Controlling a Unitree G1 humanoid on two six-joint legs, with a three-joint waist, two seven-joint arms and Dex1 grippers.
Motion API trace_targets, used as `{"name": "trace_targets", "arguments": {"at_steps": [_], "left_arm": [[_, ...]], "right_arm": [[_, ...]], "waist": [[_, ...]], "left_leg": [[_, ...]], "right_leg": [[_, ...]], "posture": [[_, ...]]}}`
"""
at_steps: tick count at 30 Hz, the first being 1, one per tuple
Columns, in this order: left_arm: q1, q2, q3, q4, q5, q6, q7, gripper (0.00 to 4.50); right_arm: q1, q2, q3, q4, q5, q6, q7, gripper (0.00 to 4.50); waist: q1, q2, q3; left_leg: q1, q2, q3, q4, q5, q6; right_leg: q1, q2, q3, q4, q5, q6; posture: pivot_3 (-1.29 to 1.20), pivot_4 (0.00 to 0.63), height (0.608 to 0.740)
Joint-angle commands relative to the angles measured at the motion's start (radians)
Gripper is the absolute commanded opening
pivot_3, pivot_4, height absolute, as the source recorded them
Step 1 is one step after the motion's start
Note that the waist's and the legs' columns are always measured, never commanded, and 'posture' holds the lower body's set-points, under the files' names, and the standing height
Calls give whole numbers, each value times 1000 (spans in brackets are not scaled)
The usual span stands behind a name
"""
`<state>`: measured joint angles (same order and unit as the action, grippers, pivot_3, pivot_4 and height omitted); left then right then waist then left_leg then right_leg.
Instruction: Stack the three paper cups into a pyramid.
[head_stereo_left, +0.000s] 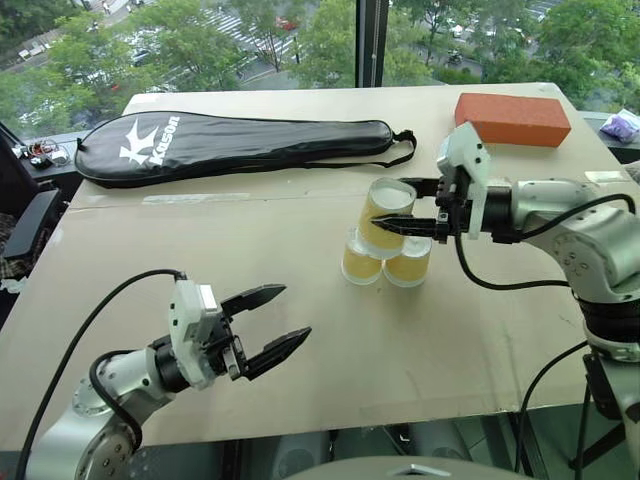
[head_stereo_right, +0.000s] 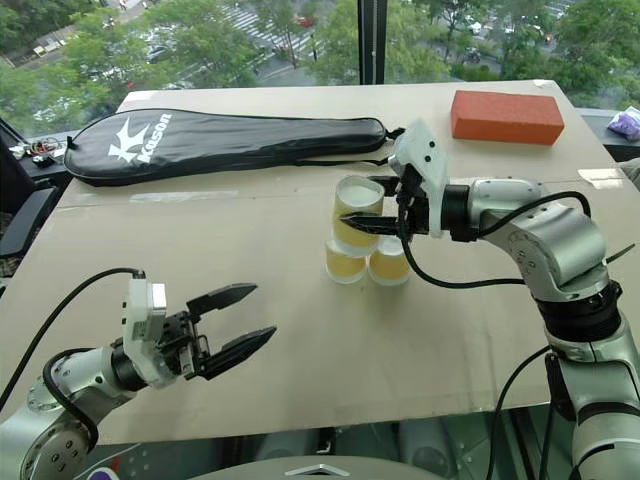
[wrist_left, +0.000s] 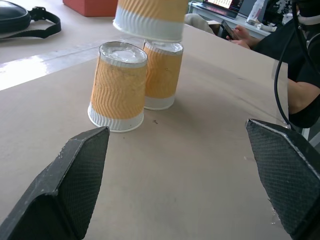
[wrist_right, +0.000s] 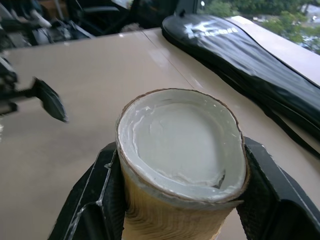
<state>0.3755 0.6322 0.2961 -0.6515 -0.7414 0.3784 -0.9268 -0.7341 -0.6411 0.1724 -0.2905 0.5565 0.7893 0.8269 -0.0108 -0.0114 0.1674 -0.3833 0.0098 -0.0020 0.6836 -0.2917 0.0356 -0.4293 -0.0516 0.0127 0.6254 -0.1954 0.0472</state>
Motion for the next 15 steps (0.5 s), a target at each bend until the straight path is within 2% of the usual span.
{"name": "trace_targets", "arguments": {"at_steps": [1,2,3,6,9,12,15], "left_arm": [[7,-6,3,-40,-3,-26,8,4500],[8,-6,2,-41,-2,-27,10,4500],[9,-7,1,-43,-1,-28,11,4500],[10,-7,-3,-44,-1,-31,13,4500],[10,-9,-5,-45,-2,-35,18,4500],[8,-11,-9,-55,-9,-16,45,4500],[3,-9,-7,-57,-15,2,81,4500]], "right_arm": [[-5,-27,17,-10,-47,-55,46,2102],[1,-27,23,-8,-56,-62,54,2102],[8,-32,34,-6,-70,-74,66,3134],[22,-31,36,-16,-82,-96,90,4476],[33,-29,7,-43,-86,-125,92,4476],[66,-52,-81,-96,-25,-121,106,4476],[161,-100,-191,-155,16,-141,125,4476]], "waist": [[0,0,0],[0,0,0],[-1,0,0],[-1,0,0],[-1,0,0],[1,0,0],[11,0,0]], "left_leg": [[0,0,0,0,0,0],[0,0,0,0,0,0],[0,0,0,0,0,0],[0,0,0,0,0,0],[0,0,0,0,0,0],[0,0,0,0,0,0],[0,0,-1,0,0,0]], "right_leg": [[0,0,0,0,0,0],[0,0,0,0,0,0],[0,1,0,0,0,0],[0,1,0,0,0,0],[0,1,0,0,0,0],[0,1,0,0,0,0],[0,1,-1,0,0,0]], "posture": [[0,150,740],[0,150,740],[0,150,740],[0,150,740],[0,150,740],[0,150,740],[0,150,740]]}}
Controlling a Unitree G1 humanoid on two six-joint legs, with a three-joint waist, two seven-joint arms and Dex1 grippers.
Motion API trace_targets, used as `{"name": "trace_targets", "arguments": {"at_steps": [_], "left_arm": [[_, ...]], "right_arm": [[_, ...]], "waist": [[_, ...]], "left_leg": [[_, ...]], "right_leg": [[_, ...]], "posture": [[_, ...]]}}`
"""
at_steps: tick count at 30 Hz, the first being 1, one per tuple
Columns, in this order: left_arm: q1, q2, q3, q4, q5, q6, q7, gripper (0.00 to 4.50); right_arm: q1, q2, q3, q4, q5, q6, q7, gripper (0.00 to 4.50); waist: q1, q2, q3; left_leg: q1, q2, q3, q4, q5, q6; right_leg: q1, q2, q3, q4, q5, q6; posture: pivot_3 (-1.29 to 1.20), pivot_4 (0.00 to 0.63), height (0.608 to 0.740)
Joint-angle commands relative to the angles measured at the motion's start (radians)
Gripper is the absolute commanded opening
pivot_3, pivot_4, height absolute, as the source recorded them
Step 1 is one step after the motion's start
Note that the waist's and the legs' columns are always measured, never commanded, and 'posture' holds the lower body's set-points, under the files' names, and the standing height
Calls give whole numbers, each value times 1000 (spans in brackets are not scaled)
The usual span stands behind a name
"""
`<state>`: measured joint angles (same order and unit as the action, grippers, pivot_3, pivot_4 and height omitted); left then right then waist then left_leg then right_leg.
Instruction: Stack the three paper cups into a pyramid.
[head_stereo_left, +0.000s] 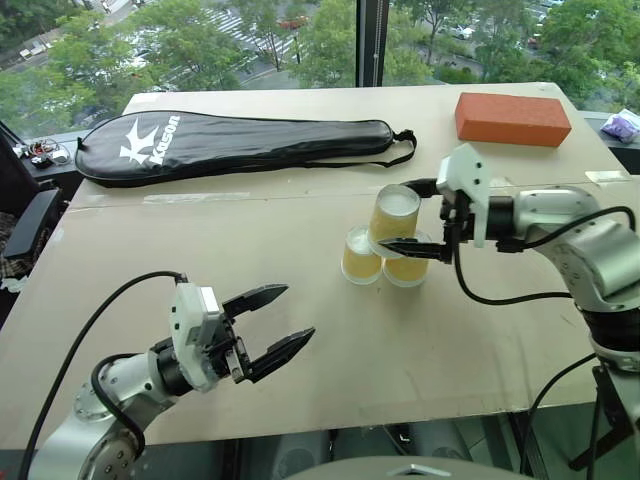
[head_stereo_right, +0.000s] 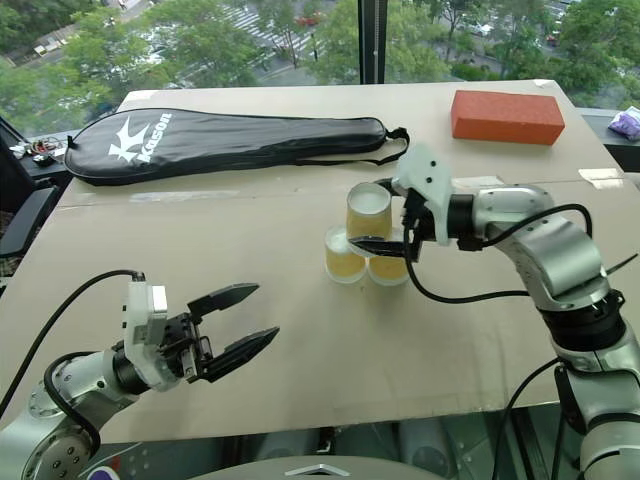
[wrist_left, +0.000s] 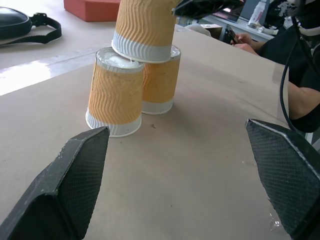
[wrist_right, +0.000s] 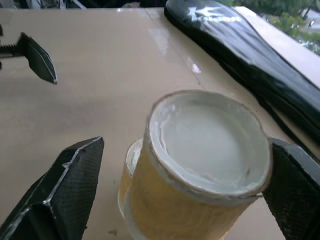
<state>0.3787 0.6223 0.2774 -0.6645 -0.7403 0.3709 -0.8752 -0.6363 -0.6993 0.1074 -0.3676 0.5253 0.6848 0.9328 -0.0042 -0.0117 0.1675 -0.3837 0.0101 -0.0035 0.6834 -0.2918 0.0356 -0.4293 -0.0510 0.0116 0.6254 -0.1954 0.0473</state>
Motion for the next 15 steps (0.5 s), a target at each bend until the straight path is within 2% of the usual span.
{"name": "trace_targets", "arguments": {"at_steps": [1,4,8,12,15], "left_arm": [[5,2,16,-41,-20,11,32,4500],[26,3,39,-14,-24,7,29,4500],[79,10,86,48,5,-11,6,4500],[128,19,145,103,6,-11,-17,4500],[154,34,153,146,30,-26,-54,4500]], "right_arm": [[99,-54,-160,-95,65,-28,15,4476],[240,-98,-252,-143,88,-30,19,4476],[514,-124,-402,-185,76,-64,22,4476],[833,-98,-532,-137,-41,-205,28,4476],[975,-55,-581,-98,-64,-296,40,4476]], "waist": [[6,-1,0],[6,-1,0],[9,-1,0],[18,-3,-2],[18,-3,-2]], "left_leg": [[0,0,0,0,0,0],[0,0,1,0,0,0],[1,0,2,0,0,0],[2,0,3,0,0,0],[3,0,4,0,0,0]], "right_leg": [[0,0,0,-1,0,0],[0,0,1,-1,0,0],[0,1,1,0,0,0],[1,2,0,0,-2,3],[1,2,2,0,-3,5]], "posture": [[0,150,740],[0,150,740],[0,150,740],[0,150,740],[0,150,740]]}}
